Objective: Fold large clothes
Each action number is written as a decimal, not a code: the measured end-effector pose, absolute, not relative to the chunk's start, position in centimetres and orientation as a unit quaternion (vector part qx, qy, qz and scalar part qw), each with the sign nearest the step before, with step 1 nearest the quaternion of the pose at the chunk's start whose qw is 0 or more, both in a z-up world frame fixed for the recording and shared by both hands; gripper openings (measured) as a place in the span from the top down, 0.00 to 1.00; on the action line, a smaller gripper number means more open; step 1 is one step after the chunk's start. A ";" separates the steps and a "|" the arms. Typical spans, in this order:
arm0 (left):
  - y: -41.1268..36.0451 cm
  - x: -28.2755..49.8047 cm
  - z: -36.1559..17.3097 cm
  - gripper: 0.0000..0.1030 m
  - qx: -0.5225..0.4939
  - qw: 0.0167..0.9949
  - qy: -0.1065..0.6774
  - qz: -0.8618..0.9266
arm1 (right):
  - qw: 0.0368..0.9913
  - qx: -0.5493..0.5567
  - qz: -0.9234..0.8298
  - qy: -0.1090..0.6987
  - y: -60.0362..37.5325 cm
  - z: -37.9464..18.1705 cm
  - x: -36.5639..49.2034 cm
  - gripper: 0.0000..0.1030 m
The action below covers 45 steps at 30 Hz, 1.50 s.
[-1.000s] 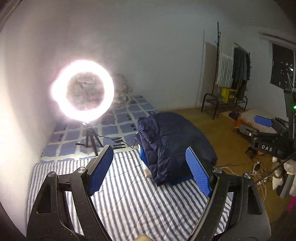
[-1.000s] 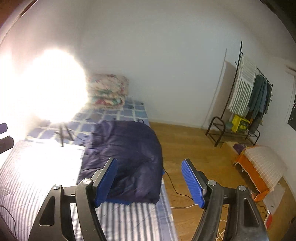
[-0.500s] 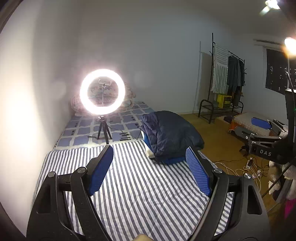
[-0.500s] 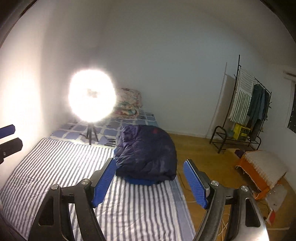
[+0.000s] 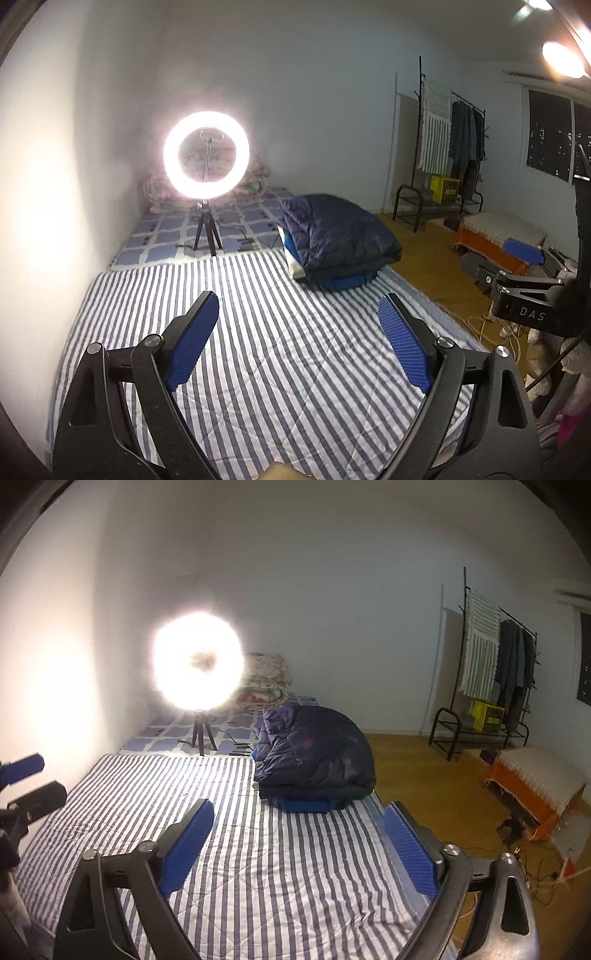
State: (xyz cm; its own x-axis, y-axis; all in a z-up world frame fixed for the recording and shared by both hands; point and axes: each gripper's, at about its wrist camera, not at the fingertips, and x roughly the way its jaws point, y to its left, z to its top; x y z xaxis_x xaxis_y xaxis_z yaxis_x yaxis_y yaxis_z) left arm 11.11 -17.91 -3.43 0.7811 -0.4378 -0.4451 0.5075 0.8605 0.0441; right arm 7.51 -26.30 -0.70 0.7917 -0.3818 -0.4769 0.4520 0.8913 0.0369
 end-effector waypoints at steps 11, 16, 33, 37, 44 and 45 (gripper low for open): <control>-17.5 11.0 -5.2 0.02 0.081 0.938 0.229 -0.246 | 0.942 0.070 -0.236 0.230 -25.6 -1.9 7.3 0.00; -17.4 10.8 -5.7 0.00 0.086 0.938 0.231 -0.242 | 0.941 0.074 -0.240 0.228 -25.2 -2.1 7.3 0.00; -17.3 10.9 -6.1 0.00 0.102 0.942 0.233 -0.218 | 0.933 0.122 -0.264 0.213 -26.6 -3.5 7.0 0.00; -17.4 11.0 -6.3 0.00 0.107 0.941 0.235 -0.217 | 0.931 0.120 -0.266 0.218 -26.8 -3.8 7.2 0.00; -17.4 11.0 -6.4 0.00 0.109 0.942 0.236 -0.213 | 0.931 0.117 -0.270 0.215 -26.8 -4.0 7.3 0.00; -17.4 11.0 -6.4 0.00 0.110 0.942 0.235 -0.213 | 0.931 0.118 -0.270 0.214 -26.8 -4.0 7.3 0.00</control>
